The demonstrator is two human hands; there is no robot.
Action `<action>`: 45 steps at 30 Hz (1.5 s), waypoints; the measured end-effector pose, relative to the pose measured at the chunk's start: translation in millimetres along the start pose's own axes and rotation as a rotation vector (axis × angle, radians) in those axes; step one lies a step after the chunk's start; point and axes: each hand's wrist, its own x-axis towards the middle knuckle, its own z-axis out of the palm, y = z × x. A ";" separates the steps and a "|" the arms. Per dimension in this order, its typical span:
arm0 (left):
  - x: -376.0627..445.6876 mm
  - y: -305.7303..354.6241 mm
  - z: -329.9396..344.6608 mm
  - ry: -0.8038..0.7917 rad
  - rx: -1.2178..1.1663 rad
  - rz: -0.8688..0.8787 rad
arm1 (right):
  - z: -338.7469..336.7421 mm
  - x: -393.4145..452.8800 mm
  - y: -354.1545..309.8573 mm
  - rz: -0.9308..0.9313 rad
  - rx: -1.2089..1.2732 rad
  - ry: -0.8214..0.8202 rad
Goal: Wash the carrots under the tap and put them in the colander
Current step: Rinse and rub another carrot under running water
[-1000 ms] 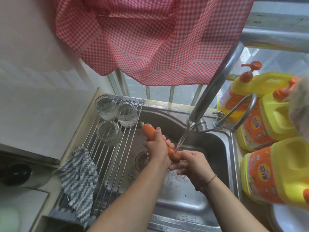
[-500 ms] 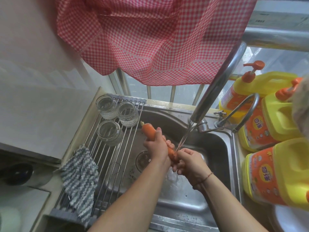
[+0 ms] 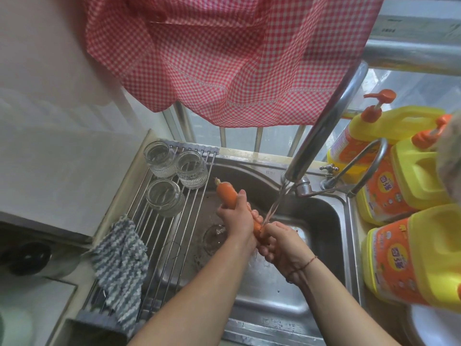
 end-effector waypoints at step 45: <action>5.6 -19.5 -10.6 0.025 0.015 -0.071 | 8.2 -11.0 18.4 -0.484 -1.280 0.315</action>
